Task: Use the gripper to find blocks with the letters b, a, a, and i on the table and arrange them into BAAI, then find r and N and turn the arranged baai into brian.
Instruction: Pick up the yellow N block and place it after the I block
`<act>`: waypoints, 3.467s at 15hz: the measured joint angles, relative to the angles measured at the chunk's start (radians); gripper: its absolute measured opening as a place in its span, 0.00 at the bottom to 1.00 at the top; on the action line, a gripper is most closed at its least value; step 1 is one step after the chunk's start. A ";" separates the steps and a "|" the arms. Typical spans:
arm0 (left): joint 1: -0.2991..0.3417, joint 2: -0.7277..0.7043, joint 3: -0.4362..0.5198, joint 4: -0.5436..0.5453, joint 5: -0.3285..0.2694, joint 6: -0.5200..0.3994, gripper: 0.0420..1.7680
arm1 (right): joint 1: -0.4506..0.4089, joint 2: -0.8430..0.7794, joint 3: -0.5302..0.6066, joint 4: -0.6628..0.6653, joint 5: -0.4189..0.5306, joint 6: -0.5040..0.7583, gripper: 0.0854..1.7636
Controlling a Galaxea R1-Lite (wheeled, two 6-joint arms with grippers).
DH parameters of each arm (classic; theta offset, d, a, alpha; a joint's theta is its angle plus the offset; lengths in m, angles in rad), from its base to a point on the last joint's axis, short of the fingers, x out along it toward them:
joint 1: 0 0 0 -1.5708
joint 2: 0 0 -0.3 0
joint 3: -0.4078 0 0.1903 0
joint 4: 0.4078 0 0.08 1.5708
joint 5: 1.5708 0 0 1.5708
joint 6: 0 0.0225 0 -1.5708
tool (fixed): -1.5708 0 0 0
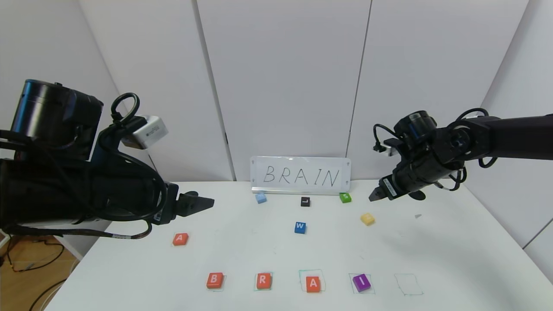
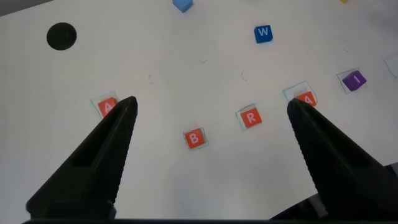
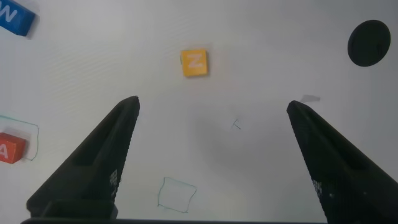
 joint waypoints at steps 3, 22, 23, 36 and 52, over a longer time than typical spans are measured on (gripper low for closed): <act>0.001 -0.001 0.000 0.000 0.002 0.000 0.97 | 0.003 0.086 -0.087 0.064 0.037 -0.066 0.97; -0.002 -0.018 0.009 0.001 -0.001 0.019 0.97 | -0.014 0.382 -0.251 0.019 0.068 -0.028 0.97; -0.002 -0.018 0.009 0.001 -0.001 0.019 0.97 | -0.013 0.384 -0.251 0.020 0.068 -0.024 0.97; -0.002 -0.017 0.011 0.001 -0.001 0.020 0.97 | -0.013 0.391 -0.251 0.023 0.068 -0.028 0.27; -0.002 -0.013 0.016 0.000 0.001 0.031 0.97 | -0.069 0.224 -0.176 0.194 0.077 -0.159 0.27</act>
